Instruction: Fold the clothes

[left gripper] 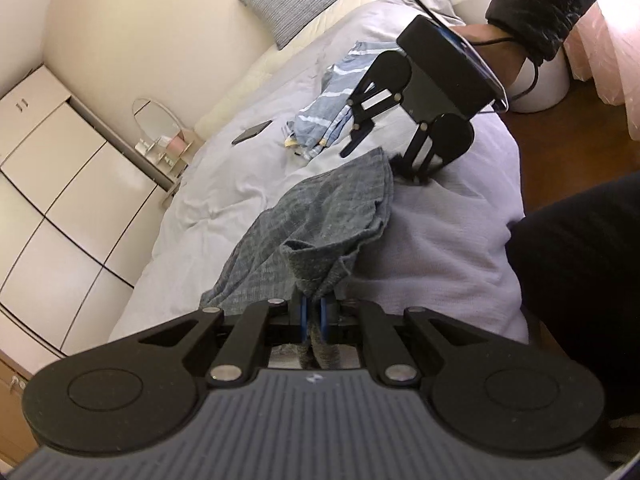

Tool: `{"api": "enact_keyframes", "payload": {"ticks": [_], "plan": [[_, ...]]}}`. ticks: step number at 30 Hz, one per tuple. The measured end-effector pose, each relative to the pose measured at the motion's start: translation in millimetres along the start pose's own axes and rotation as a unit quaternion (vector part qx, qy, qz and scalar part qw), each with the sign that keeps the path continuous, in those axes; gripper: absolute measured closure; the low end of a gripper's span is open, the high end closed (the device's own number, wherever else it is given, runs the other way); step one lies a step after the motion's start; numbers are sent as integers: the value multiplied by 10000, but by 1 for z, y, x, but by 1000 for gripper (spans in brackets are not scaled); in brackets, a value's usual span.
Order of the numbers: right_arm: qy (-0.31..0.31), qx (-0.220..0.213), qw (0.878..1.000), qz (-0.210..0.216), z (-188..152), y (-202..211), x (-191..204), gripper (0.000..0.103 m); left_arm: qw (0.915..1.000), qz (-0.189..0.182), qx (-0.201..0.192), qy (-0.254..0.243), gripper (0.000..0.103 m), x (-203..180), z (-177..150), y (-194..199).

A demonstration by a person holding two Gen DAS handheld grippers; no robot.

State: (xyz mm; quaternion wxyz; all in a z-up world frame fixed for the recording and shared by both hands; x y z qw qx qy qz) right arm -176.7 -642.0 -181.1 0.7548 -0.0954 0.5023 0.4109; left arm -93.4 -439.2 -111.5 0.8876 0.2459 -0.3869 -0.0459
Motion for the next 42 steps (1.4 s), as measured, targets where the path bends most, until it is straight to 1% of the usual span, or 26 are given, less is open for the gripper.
{"api": "enact_keyframes", "payload": {"ticks": [2, 3, 4, 5, 8, 11, 14, 17, 21, 23, 24, 27, 29, 32, 34, 35, 38, 41, 42], "plan": [[140, 101, 9999, -2, -13, -7, -4, 75, 10000, 37, 12, -6, 98, 2, 0, -1], [238, 96, 9997, 31, -15, -9, -4, 79, 10000, 80, 8, -11, 99, 4, 1, 1], [338, 94, 9993, 84, -14, -12, -3, 95, 9999, 142, -4, -19, 99, 7, 1, 4], [437, 91, 9989, 137, -13, -14, -2, 103, 9998, 205, -15, -27, 99, 10, 1, 7], [501, 66, 9986, 158, -9, -14, -11, 103, 9993, 365, -58, -21, 99, 21, 3, 27], [373, -45, 9992, 157, 8, 11, -23, 103, 9988, 475, -32, -87, 99, 25, 1, 53], [244, -157, 9995, 159, 25, 35, -34, 103, 9988, 476, 69, 14, 99, 21, -9, 85], [173, -331, 9985, 408, 44, 77, -29, 103, 9990, 290, 233, 258, 99, 5, -23, 117], [62, -404, 9948, 936, 60, 125, -7, 103, 9974, -120, 484, 513, 99, -26, -38, 146], [-19, -370, 9916, 1237, 64, 142, 4, 103, 9959, -248, 508, 705, 99, -31, -44, 151], [-36, -320, 9903, 1354, 67, 143, 5, 103, 9951, -261, 480, 819, 99, -28, -46, 150], [-103, -196, 9867, 1608, 75, 144, 5, 103, 9915, -240, 329, 1236, 99, -3, -50, 139], [-106, -148, 9851, 1713, 83, 137, -8, 103, 9884, -200, 215, 1488, 99, 21, -51, 126], [137, -89, 9835, 1799, 94, 122, -29, 103, 9796, -167, 180, 1995, 99, 63, -56, 98], [207, -97, 9819, 1882, 101, 106, -45, 103, 9714, -165, 180, 2363, 99, 91, -62, 77], [148, -122, 9811, 1924, 103, 95, -61, 103, 9663, -221, 214, 2557, 99, 103, -66, 66], [-313, -106, 9740, 2242, 114, 51, -93, 103, 9507, -349, 353, 3061, 99, 131, -82, 31], [-604, 92, 9656, 2529, 114, -3, -108, 103, 9308, -469, 569, 3580, 99, 143, -107, 2], [-818, 155, 9613, 2626, 111, -18, -108, 102, 9234, -507, 643, 3750, 99, 147, -116, -7]]}}
Point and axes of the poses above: each gripper's, at about its wrist camera, not at the fingertips, and y roughly against the way its jaws point, x to its left, z to its top, the point moved 6 cm from there along -y, roughly the way its jaws point, and after that the axes turned 2 degrees about -z, right-handed, at the moved point
